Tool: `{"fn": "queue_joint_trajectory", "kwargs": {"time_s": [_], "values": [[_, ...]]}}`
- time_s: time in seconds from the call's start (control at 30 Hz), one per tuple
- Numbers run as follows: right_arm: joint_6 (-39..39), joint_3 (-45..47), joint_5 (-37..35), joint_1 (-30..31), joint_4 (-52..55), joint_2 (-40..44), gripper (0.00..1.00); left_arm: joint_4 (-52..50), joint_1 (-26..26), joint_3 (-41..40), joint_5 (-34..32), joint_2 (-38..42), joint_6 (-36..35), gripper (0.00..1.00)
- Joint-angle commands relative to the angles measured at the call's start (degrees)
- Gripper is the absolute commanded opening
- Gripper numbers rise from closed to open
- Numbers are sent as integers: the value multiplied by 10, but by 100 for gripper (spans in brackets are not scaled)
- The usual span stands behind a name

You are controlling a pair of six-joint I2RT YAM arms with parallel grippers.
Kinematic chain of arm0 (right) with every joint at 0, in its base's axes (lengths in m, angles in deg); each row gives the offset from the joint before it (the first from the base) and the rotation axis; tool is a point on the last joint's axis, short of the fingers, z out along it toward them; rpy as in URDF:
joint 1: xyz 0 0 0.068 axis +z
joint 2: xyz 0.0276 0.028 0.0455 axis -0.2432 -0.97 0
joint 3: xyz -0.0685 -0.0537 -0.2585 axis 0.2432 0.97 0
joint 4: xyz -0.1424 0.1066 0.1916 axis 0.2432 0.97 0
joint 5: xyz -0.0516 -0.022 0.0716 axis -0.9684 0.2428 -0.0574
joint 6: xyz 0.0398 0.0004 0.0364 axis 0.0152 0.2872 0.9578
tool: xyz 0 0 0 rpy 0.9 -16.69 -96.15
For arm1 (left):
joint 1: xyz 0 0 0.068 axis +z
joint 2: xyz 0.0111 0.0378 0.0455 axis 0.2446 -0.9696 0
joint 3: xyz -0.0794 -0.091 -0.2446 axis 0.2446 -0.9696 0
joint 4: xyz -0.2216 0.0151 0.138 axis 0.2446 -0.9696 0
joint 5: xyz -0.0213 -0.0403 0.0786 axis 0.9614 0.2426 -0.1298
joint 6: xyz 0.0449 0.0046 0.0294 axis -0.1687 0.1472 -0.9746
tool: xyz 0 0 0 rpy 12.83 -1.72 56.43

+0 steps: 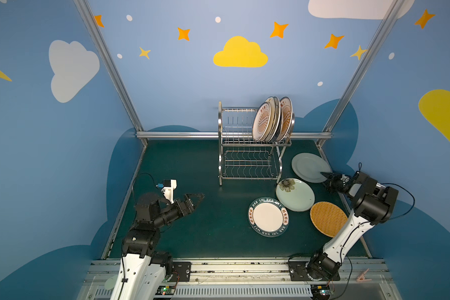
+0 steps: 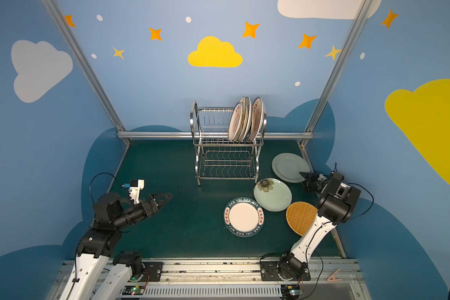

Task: Load plates into a dish rack
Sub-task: Pick up the plate from the top-right of the table.

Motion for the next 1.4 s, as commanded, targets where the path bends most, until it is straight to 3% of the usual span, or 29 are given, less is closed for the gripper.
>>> {"fn": "queue_joint_trajectory", "kwargs": {"time_s": [0.0,0.27,0.57,0.9,1.37], "values": [[16,13,-60,12,19,-44,40,4,4,1,7,-2,-3,100],[21,4,-58,11,17,-57,17,7,9,4,10,-9,-2,100],[34,17,-55,9,-15,-60,1,8,14,3,10,-12,-3,100],[89,77,-38,10,-177,-7,0,9,16,3,11,-20,-1,100],[145,119,-48,20,-300,121,0,17,27,0,14,-29,5,100]]}}
